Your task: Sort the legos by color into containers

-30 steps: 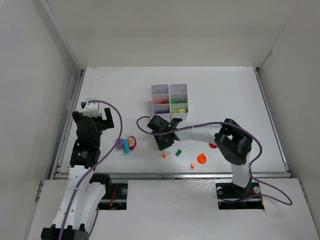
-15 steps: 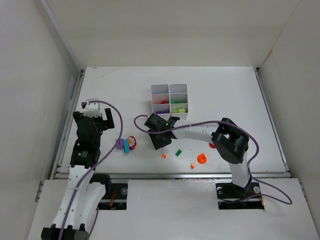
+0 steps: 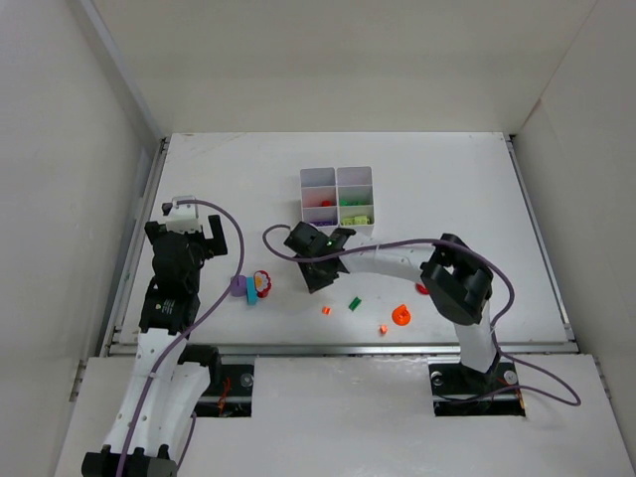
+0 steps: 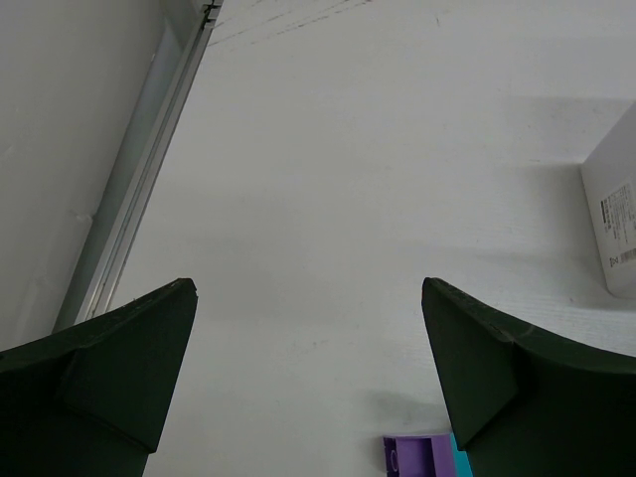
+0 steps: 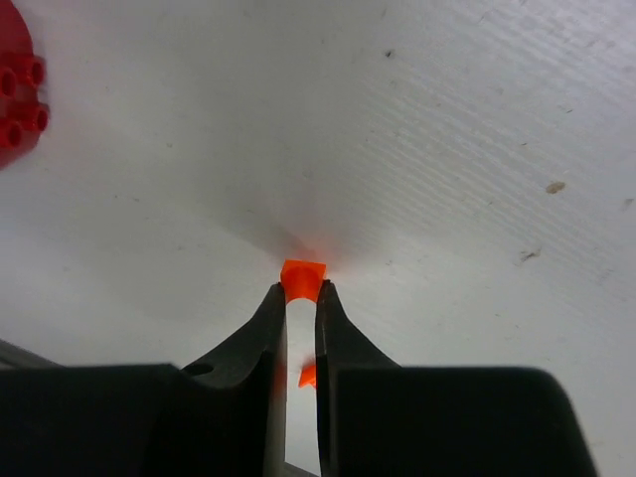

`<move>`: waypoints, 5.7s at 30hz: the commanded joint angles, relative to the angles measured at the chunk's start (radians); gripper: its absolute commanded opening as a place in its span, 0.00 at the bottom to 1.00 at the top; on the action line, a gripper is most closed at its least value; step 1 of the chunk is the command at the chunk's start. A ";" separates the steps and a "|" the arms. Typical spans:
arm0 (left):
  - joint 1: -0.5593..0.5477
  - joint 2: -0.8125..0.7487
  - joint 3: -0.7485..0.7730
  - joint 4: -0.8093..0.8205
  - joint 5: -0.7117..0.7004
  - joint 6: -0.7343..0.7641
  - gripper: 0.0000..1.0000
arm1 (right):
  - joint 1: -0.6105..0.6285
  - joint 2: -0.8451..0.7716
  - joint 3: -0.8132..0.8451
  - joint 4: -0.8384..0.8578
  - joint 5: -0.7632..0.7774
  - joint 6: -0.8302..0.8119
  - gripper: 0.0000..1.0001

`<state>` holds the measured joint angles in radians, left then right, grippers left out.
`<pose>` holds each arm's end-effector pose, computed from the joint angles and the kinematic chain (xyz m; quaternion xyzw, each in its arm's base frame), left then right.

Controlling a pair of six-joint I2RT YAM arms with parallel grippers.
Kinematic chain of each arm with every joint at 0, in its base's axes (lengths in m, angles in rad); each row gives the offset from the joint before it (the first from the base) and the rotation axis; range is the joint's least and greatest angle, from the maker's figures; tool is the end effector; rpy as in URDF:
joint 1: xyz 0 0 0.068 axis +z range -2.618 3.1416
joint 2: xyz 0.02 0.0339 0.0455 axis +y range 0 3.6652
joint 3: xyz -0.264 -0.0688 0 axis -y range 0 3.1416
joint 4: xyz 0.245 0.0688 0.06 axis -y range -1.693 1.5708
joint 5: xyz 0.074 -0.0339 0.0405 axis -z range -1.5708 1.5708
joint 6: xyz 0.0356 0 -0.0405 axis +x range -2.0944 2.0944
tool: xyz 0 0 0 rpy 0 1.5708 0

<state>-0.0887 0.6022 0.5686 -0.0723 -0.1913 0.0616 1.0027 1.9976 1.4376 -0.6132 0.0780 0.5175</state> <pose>0.1576 -0.0072 0.3033 -0.0081 0.7428 0.0620 0.6665 0.2235 0.3451 0.1736 -0.2278 0.9527 0.1083 0.1694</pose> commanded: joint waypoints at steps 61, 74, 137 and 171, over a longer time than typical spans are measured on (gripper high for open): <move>0.006 -0.008 -0.022 0.065 0.092 -0.026 0.95 | -0.136 -0.203 0.095 -0.079 -0.058 -0.228 0.70; -0.015 -0.050 -0.032 0.074 0.124 -0.036 0.95 | -0.050 -0.370 -0.321 0.222 -0.085 0.380 0.60; -0.128 -0.097 -0.081 0.105 0.085 -0.045 0.96 | 0.120 -0.102 0.200 -0.128 0.478 0.123 0.00; 0.030 0.053 -0.052 0.114 0.127 -0.043 0.98 | -0.250 0.199 0.616 0.066 0.206 -0.336 0.29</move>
<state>-0.0677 0.6590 0.4969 -0.0036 -0.0788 0.0174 0.7593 2.1818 2.0373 -0.6098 0.3080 0.1905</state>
